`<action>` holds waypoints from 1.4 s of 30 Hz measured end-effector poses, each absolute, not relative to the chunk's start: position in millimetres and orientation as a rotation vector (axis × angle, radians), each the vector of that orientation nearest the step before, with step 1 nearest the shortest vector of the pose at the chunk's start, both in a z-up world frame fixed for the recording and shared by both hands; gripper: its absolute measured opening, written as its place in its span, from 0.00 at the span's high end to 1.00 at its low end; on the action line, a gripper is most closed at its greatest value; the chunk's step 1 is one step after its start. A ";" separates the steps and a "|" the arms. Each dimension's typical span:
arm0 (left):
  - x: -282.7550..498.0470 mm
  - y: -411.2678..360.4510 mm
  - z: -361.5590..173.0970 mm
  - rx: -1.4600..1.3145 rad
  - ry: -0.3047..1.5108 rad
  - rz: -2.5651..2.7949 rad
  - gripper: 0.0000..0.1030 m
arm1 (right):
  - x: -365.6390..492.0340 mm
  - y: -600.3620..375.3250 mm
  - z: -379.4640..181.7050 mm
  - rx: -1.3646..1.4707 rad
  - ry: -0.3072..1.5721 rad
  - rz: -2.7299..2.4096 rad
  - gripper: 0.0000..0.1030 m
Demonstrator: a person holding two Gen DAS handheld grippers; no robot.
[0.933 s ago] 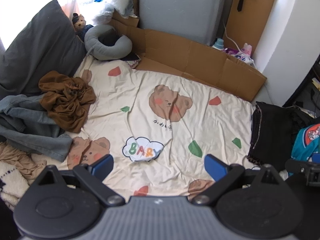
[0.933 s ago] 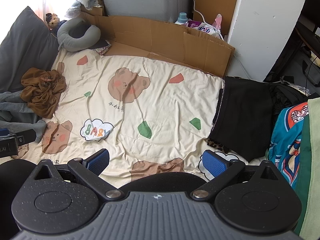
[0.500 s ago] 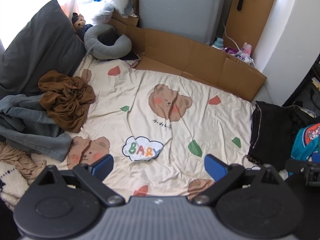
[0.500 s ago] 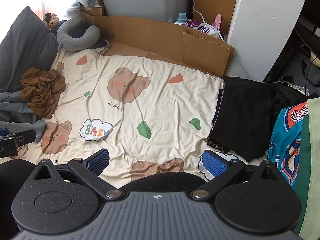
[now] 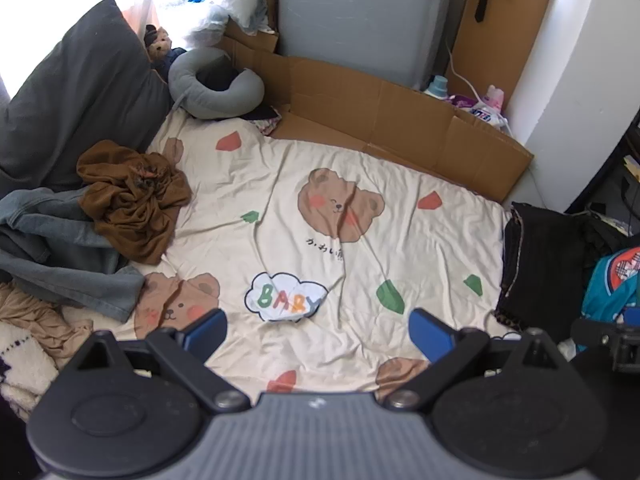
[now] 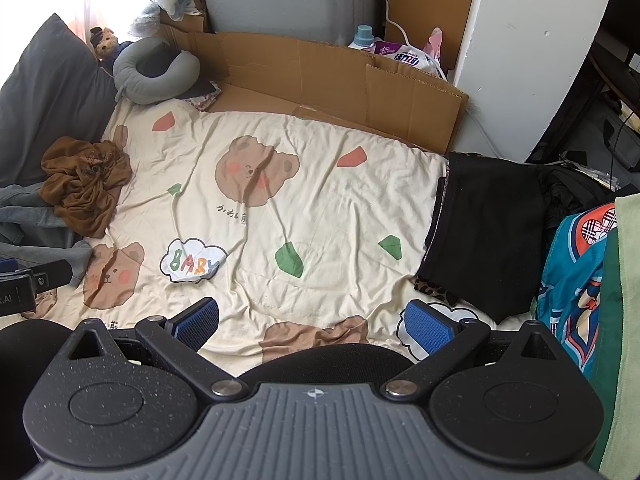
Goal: Fold clothes
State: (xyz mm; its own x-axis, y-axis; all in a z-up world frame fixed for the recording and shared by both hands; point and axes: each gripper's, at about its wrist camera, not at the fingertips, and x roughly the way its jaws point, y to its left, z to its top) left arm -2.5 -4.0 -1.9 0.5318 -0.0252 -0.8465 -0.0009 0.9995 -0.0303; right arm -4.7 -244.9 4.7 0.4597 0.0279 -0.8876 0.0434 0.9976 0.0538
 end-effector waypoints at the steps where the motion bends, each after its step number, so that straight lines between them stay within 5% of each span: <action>1: -2.6 -4.2 -1.7 -0.027 1.010 -0.013 0.04 | -4.5 -244.9 4.8 0.072 1.094 -0.010 0.01; 42: 0.6 7.1 2.7 -0.038 1.013 -0.015 0.04 | -13.0 -245.9 8.9 0.113 1.062 -0.026 0.01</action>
State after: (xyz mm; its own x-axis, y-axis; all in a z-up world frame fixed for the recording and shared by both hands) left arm 0.6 7.1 2.7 0.5296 -0.0300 -0.8477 -0.0050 0.9992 -0.0384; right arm -13.0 -245.9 8.9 0.4872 0.0331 -0.8727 0.0756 0.9939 0.0799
